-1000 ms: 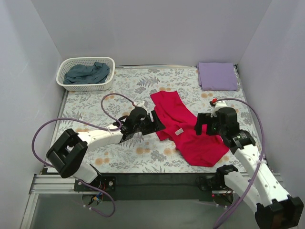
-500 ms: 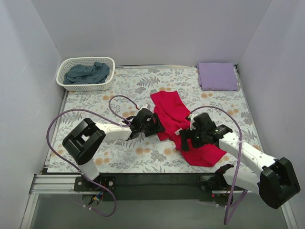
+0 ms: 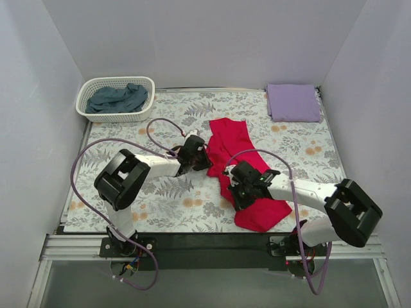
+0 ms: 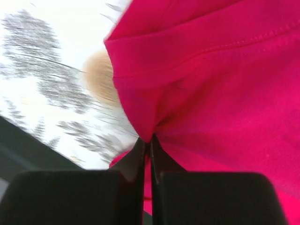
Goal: Fold and stack the t-shirts
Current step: Move the tshirt to the center of the board
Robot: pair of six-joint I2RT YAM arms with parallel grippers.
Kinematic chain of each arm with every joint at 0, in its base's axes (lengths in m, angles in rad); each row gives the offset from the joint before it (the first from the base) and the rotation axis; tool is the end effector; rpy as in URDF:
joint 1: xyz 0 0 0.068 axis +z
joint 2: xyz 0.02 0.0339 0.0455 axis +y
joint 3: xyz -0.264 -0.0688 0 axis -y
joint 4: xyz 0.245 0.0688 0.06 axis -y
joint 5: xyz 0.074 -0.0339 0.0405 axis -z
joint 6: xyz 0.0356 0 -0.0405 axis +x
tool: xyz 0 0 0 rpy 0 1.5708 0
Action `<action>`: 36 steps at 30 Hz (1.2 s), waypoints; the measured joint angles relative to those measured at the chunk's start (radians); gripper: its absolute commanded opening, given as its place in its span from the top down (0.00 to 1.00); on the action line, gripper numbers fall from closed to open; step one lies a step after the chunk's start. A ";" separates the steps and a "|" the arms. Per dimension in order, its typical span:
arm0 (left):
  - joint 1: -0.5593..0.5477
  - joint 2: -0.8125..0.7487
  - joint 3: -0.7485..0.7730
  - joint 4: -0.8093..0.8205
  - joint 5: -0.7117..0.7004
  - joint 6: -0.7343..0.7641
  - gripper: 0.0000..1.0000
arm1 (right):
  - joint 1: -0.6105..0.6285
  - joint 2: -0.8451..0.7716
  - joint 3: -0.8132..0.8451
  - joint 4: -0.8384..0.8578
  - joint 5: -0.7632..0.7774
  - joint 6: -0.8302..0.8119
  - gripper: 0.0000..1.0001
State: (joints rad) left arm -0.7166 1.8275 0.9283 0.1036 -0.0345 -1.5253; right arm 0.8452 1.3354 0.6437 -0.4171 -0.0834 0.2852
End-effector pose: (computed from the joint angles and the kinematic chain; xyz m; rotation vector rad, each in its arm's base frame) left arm 0.2746 -0.2376 0.1361 -1.0468 2.3993 -0.9427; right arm 0.1532 0.1772 0.1622 -0.7891 2.6462 0.4451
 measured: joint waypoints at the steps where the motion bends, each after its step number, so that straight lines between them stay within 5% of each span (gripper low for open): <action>1: 0.024 0.009 0.014 -0.005 -0.003 0.019 1.00 | 0.025 0.030 0.021 0.011 -0.019 0.004 0.99; 7: 0.175 0.089 0.193 -0.090 -0.004 0.183 0.98 | 0.164 0.282 0.269 0.087 -0.132 -0.001 0.99; 8: 0.196 0.092 0.216 -0.104 -0.003 0.211 0.95 | 0.180 0.314 0.320 0.114 -0.155 -0.001 0.90; 12: 0.277 0.089 0.260 -0.134 0.001 0.297 0.77 | 0.199 0.375 0.483 0.202 -0.219 0.003 0.68; 14: 0.332 0.076 0.260 -0.138 -0.004 0.329 0.55 | 0.200 0.370 0.520 0.225 -0.240 -0.002 0.56; 16: 0.377 0.041 0.247 -0.141 -0.011 0.340 0.38 | 0.205 0.345 0.523 0.240 -0.232 -0.007 0.51; 19: 0.428 -0.083 0.176 -0.151 -0.032 0.347 0.28 | 0.199 0.275 0.478 0.235 -0.175 -0.016 0.51; 28: 0.352 -0.555 -0.143 -0.280 -0.018 0.238 0.29 | -0.038 0.055 0.323 0.190 0.008 -0.028 0.47; 36: 0.220 -0.692 -0.359 -0.422 -0.007 0.115 0.32 | -0.178 0.071 0.317 0.171 0.132 -0.038 0.49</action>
State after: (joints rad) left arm -0.4965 1.1351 0.5697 -0.3183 -0.0414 -1.4101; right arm 0.6670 1.4067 0.9611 -0.2466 0.0486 0.2474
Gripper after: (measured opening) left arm 0.683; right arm 0.512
